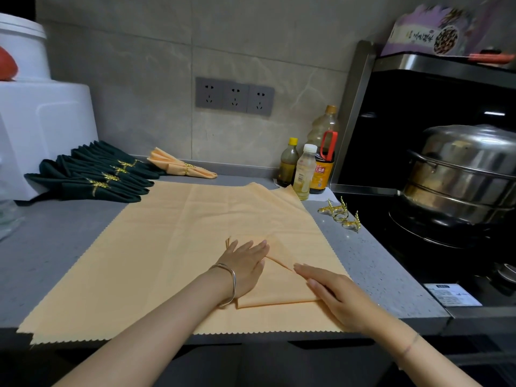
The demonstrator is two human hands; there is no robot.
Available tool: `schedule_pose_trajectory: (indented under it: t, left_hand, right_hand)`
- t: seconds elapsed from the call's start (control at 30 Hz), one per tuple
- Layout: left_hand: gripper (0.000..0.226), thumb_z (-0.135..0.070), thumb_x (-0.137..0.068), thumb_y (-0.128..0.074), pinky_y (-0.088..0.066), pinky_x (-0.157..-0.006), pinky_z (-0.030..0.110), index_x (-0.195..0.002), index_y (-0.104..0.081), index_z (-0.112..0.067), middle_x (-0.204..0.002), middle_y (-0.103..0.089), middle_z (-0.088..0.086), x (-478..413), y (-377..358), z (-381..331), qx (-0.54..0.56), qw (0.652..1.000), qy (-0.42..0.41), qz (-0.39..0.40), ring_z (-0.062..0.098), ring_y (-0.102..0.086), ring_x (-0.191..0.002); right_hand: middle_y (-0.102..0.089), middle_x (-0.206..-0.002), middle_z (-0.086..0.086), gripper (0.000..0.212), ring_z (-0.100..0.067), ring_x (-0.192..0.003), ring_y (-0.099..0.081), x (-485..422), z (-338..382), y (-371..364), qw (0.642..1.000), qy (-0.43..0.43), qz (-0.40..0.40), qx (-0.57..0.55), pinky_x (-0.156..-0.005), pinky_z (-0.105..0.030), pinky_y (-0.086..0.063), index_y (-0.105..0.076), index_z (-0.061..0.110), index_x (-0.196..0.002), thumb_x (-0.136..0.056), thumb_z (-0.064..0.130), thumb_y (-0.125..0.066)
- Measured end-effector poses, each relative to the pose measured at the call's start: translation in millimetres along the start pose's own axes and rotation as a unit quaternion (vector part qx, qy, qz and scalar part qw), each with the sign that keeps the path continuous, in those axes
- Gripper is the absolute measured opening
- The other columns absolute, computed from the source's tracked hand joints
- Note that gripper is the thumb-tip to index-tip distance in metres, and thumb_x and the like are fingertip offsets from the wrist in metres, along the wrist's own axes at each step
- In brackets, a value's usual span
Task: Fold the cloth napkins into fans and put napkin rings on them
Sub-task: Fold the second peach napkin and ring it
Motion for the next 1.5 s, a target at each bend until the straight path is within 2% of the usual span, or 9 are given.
schedule_pose_trajectory:
  t: [0.23, 0.4, 0.6, 0.7, 0.8, 1.07, 1.17, 1.27, 1.5]
  left_hand:
    - [0.05, -0.024, -0.104, -0.013, 0.005, -0.119, 0.037, -0.153, -0.004, -0.023, -0.16, 0.004, -0.012, 0.2, -1.3, 0.8, 0.007, 1.0, -0.004, 0.002, 0.013, 0.001, -0.147]
    - [0.051, -0.027, -0.104, -0.014, 0.005, -0.119, 0.036, -0.153, -0.002, -0.024, -0.16, 0.005, -0.011, 1.9, 0.4, -0.3, 0.01, 1.0, -0.01, 0.003, 0.013, 0.002, -0.147]
    - [0.066, -0.054, -0.097, -0.031, -0.003, -0.118, 0.031, -0.152, -0.002, -0.033, -0.158, 0.005, -0.016, 33.0, 18.0, 0.7, 0.054, 0.995, -0.07, -0.041, 0.009, -0.004, -0.146]
    - [0.087, -0.08, -0.076, -0.02, -0.011, -0.114, 0.031, -0.15, -0.017, -0.035, -0.157, -0.006, -0.014, 54.5, 21.0, 2.8, -0.023, 0.997, -0.073, -0.016, 0.011, -0.012, -0.142]
    - [0.099, -0.085, -0.061, -0.014, -0.025, -0.109, 0.028, -0.145, -0.028, -0.035, -0.145, -0.03, -0.012, 67.7, 24.1, 3.5, -0.055, 0.994, -0.09, -0.007, 0.011, -0.031, -0.13]
    - [0.057, -0.058, -0.08, -0.042, -0.044, -0.083, 0.026, -0.127, -0.048, -0.027, -0.114, -0.056, -0.009, 61.5, 30.4, 3.3, -0.074, 0.99, -0.107, -0.045, 0.016, -0.056, -0.101]
    - [0.033, -0.055, -0.089, -0.051, -0.04, -0.074, 0.025, -0.102, -0.059, -0.026, -0.097, -0.06, -0.011, 55.3, 40.5, 11.0, -0.002, 0.992, -0.088, -0.093, 0.014, -0.056, -0.09]
    - [0.032, -0.053, -0.089, -0.053, -0.043, -0.074, 0.026, -0.08, -0.058, -0.022, -0.081, -0.056, -0.014, 47.2, 48.9, 22.0, 0.092, 0.987, -0.048, -0.119, 0.009, -0.054, -0.081]
    - [0.018, -0.038, -0.085, -0.066, -0.043, -0.071, 0.026, -0.082, -0.058, -0.022, -0.082, -0.056, -0.011, 25.6, 46.2, 39.2, 0.24, 0.957, 0.028, -0.163, 0.01, -0.053, -0.072]
  right_hand:
    - [-0.037, -0.135, 0.037, 0.038, 0.017, -0.127, -0.032, 25.0, 3.3, 11.1, 0.996, 0.024, -0.005, 0.084, -0.103, -0.002, -0.022, -0.044, 0.04, -0.136, -0.099, 0.037, -0.035]
    - [-0.053, -0.121, 0.024, 0.042, 0.002, -0.107, -0.049, 19.0, 21.6, 12.2, 0.985, 0.063, -0.005, 0.163, -0.09, -0.016, -0.04, -0.045, 0.041, -0.132, -0.095, 0.057, -0.032]
    - [-0.052, -0.106, 0.015, 0.047, -0.005, -0.094, -0.046, 14.0, 29.2, 7.5, 0.974, 0.069, -0.011, 0.214, -0.083, -0.015, -0.025, -0.054, 0.036, -0.117, -0.086, 0.064, -0.032]
    - [-0.048, -0.099, 0.016, 0.047, -0.003, -0.087, -0.041, 13.3, 30.5, 9.6, 0.976, 0.071, -0.023, 0.207, -0.082, -0.016, -0.024, -0.055, 0.035, -0.115, -0.085, 0.064, -0.033]
    - [-0.049, -0.094, 0.014, 0.045, -0.004, -0.081, -0.039, 11.2, 32.7, 9.0, 0.972, 0.078, -0.039, 0.216, -0.078, -0.017, -0.026, -0.057, 0.033, -0.11, -0.085, 0.063, -0.035]
    - [-0.056, -0.085, 0.007, 0.05, -0.011, -0.074, -0.047, 6.9, 37.7, 12.7, 0.97, 0.063, -0.059, 0.226, -0.066, -0.006, -0.024, -0.062, 0.025, -0.095, -0.078, 0.064, -0.036]
    - [-0.059, -0.088, 0.007, 0.044, -0.013, -0.078, -0.052, 2.8, 36.8, 16.1, 0.973, 0.046, -0.059, 0.218, -0.061, -0.014, -0.029, -0.065, 0.023, -0.092, -0.084, 0.061, -0.044]
    - [-0.059, -0.09, 0.008, 0.034, -0.01, -0.078, -0.052, -5.4, 33.2, 20.9, 0.979, 0.011, -0.054, 0.194, -0.058, -0.015, -0.031, -0.068, 0.021, -0.091, -0.09, 0.052, -0.052]
    - [-0.058, -0.09, 0.012, 0.021, -0.007, -0.081, -0.053, -18.3, 25.1, 24.1, 0.987, -0.048, -0.066, 0.141, -0.071, -0.024, -0.043, -0.058, 0.024, -0.092, -0.088, 0.044, -0.058]
Point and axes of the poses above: each hand's wrist, its own x-axis away from the middle knuckle, its own y-axis out of the back of the hand, z = x × y, the point moved 8 cm from there along -x, towards the middle knuckle
